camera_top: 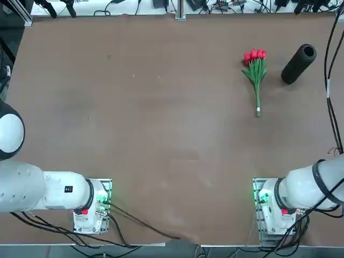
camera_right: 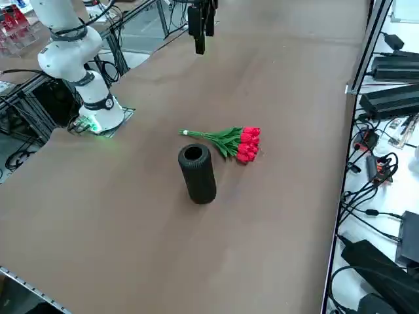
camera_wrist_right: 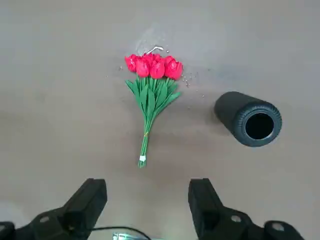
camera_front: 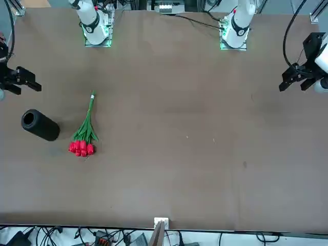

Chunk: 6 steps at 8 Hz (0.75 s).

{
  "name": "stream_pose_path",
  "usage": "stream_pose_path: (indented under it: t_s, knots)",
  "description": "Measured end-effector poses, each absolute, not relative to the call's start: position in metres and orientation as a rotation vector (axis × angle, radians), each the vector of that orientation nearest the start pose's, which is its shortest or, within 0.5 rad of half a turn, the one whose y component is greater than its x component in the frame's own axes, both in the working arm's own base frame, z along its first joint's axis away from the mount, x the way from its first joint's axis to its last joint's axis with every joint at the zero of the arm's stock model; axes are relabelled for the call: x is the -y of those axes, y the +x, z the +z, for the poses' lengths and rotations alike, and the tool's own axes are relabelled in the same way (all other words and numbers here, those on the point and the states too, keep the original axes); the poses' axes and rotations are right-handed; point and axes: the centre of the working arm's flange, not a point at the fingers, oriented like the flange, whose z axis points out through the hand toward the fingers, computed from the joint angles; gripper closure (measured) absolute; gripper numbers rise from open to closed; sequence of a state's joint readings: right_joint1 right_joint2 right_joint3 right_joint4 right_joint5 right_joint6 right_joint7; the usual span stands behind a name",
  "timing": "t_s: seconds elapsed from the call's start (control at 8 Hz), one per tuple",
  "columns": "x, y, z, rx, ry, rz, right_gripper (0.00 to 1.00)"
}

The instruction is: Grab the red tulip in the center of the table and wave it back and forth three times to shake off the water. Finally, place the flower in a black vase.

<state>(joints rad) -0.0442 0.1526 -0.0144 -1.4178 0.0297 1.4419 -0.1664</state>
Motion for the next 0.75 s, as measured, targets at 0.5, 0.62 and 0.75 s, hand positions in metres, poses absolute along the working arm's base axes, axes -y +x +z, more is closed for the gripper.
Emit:
stream_pose_path:
  t_s: [0.5,0.62,0.75]
  knots:
    - [0.03,0.587,0.574,0.1,-3.073,0.348,0.0]
    - [0.03,0.587,0.573,0.068,-3.076,0.351,0.0]
    - [0.029,0.587,0.573,0.028,-3.08,0.352,0.0]
